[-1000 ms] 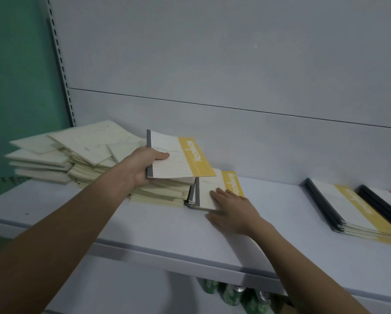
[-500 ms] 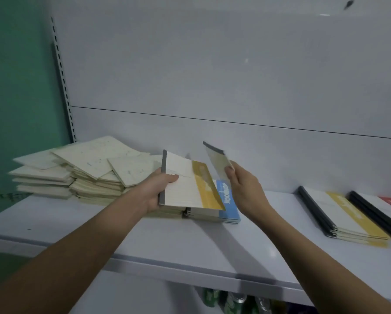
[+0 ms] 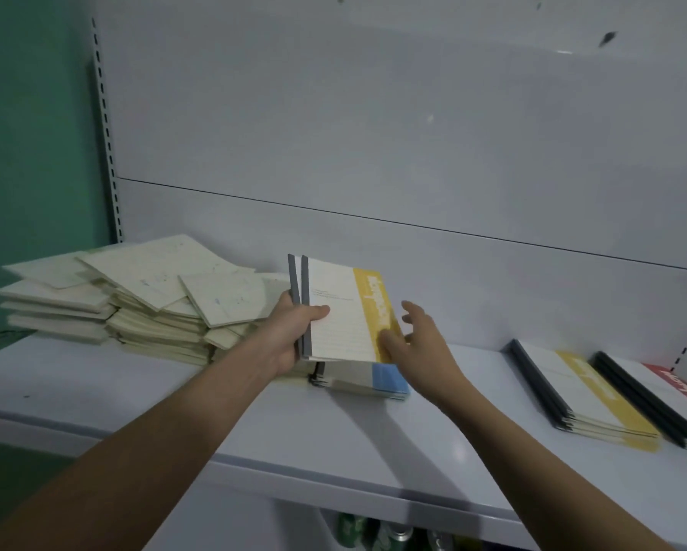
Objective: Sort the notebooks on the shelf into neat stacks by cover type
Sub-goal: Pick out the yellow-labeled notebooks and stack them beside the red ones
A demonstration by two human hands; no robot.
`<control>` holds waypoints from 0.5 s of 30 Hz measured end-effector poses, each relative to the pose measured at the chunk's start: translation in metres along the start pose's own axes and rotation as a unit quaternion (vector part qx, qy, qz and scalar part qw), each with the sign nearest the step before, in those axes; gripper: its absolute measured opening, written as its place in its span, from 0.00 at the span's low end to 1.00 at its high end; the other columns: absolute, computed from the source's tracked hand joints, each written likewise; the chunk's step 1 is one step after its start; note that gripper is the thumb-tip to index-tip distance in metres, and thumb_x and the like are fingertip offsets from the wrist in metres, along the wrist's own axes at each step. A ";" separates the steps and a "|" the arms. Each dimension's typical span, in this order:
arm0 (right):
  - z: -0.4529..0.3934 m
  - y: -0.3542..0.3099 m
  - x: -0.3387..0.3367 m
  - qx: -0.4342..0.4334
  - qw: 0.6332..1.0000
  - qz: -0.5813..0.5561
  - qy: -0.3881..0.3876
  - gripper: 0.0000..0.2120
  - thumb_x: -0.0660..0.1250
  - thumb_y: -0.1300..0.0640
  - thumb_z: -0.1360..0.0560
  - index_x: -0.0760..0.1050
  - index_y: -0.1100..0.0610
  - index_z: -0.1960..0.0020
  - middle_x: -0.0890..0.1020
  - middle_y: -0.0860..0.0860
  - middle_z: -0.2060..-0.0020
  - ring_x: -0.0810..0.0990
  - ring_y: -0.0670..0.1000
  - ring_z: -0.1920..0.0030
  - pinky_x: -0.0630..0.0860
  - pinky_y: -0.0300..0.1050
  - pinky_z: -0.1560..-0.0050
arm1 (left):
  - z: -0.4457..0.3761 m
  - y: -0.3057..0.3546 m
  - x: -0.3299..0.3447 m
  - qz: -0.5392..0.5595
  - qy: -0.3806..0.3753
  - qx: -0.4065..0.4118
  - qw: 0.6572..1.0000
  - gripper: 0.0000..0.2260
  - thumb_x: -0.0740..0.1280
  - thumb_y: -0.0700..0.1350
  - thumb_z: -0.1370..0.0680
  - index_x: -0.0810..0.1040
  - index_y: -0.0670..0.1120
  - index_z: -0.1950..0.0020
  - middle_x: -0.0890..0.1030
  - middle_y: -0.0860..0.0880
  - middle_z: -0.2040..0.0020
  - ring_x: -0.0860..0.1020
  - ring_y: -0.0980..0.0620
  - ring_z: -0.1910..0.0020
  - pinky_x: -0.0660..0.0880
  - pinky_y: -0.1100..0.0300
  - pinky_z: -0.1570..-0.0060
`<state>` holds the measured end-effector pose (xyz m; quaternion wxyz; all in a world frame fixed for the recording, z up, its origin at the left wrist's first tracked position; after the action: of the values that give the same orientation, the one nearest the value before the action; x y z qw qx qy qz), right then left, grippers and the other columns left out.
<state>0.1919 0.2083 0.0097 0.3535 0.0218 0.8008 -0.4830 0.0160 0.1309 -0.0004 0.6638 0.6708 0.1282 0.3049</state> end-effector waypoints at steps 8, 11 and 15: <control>0.022 0.076 -0.038 0.189 0.944 -0.270 0.022 0.14 0.57 0.71 0.27 0.77 0.61 0.47 0.79 0.54 0.56 0.77 0.52 0.59 0.78 0.48 0.57 | -0.004 -0.052 0.083 -0.043 -0.058 -0.058 0.996 0.17 0.62 0.37 0.23 0.68 0.44 0.34 0.80 0.42 0.42 0.80 0.45 0.49 0.79 0.54 0.57; 0.036 0.114 -0.072 0.200 0.934 -0.281 0.088 0.16 0.57 0.72 0.28 0.77 0.62 0.46 0.80 0.55 0.56 0.77 0.53 0.58 0.75 0.48 0.55 | 0.007 -0.075 0.122 -0.057 -0.127 -0.073 0.987 0.17 0.59 0.34 0.24 0.70 0.44 0.35 0.80 0.44 0.43 0.79 0.45 0.49 0.76 0.54 0.54; 0.048 0.153 -0.124 0.181 0.946 -0.208 0.170 0.23 0.61 0.68 0.26 0.67 0.55 0.33 0.75 0.50 0.47 0.77 0.49 0.52 0.74 0.43 0.57 | 0.014 -0.103 0.174 -0.012 -0.144 -0.069 0.987 0.20 0.60 0.27 0.24 0.71 0.42 0.34 0.79 0.40 0.39 0.79 0.44 0.46 0.78 0.55 0.56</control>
<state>0.3683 0.2898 -0.0475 0.0944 0.0005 0.7347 -0.6718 0.1839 0.2291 -0.0575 0.7239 0.6583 0.0181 0.2055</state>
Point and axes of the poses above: each hand's wrist, its own z-axis away from the middle knuckle, its own x-axis out of the palm, y = z × x, the point moved 5 cm from there along -z, towards the middle knuckle
